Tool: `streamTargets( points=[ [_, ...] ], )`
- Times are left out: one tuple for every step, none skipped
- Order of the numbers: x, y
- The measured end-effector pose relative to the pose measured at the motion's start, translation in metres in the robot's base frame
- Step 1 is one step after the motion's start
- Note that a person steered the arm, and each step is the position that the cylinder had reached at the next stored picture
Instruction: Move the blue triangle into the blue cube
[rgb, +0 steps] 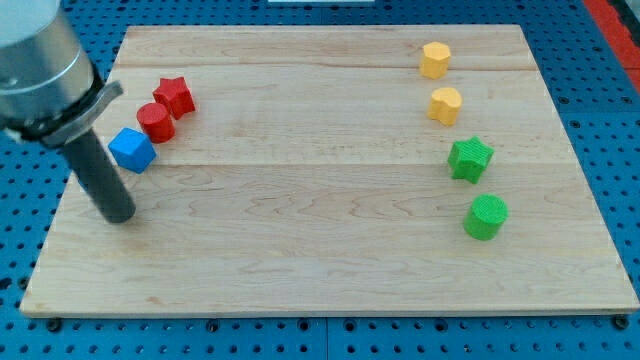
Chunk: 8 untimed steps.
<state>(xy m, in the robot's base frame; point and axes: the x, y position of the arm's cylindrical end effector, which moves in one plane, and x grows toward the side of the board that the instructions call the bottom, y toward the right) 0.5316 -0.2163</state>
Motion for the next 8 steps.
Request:
streamTargets(
  points=[
    [0.024, -0.031],
    [0.004, -0.057],
    [-0.003, -0.059],
    [-0.020, -0.043],
    [-0.035, -0.040],
    [-0.049, -0.040],
    [-0.057, -0.061],
    [-0.080, -0.085]
  ],
)
